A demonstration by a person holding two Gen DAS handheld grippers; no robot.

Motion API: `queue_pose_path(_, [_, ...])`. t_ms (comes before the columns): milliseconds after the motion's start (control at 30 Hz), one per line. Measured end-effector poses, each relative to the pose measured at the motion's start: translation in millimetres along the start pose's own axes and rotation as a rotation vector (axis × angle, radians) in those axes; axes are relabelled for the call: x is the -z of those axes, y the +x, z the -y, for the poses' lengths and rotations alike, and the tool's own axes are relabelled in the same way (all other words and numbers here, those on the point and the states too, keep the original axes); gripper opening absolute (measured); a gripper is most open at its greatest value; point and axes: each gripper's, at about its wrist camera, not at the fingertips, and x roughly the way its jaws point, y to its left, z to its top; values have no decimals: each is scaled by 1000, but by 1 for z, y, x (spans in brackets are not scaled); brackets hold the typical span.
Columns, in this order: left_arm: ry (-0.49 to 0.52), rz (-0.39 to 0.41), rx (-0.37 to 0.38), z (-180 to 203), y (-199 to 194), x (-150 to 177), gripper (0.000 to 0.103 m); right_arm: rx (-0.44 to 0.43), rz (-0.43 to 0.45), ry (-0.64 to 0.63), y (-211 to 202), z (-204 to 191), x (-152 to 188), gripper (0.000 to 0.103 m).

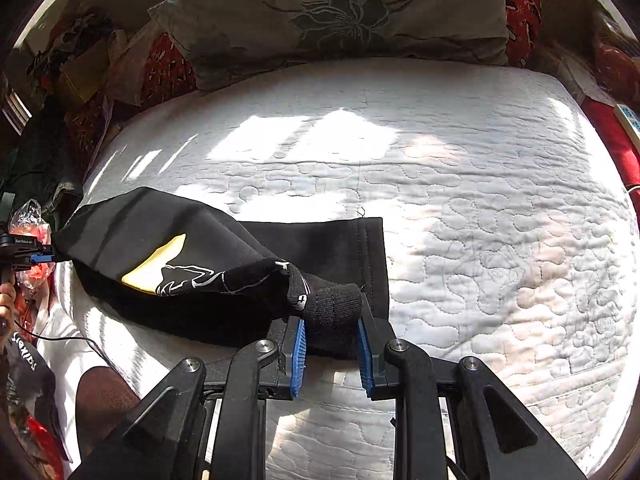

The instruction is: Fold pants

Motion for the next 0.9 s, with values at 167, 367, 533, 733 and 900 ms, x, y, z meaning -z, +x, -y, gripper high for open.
queue_pose_path(167, [-47, 54, 70, -20, -26, 14, 26, 66, 10, -26, -15, 0, 17, 50])
queue_pose_path(367, [-92, 85, 199, -15, -51, 27, 49, 25, 61, 122, -49, 29, 20, 62])
queue_pose_path(533, [-60, 47, 220, 21, -37, 31, 54, -193, 36, 405, -49, 48, 20, 71])
queue_pose_path(733, [-102, 1, 238, 38, -16, 27, 54, -398, -60, 631, -14, 34, 29, 71])
queue_pose_path(900, [-158, -14, 221, 37, -1, 18, 53, -434, -68, 755, 8, 26, 25, 72])
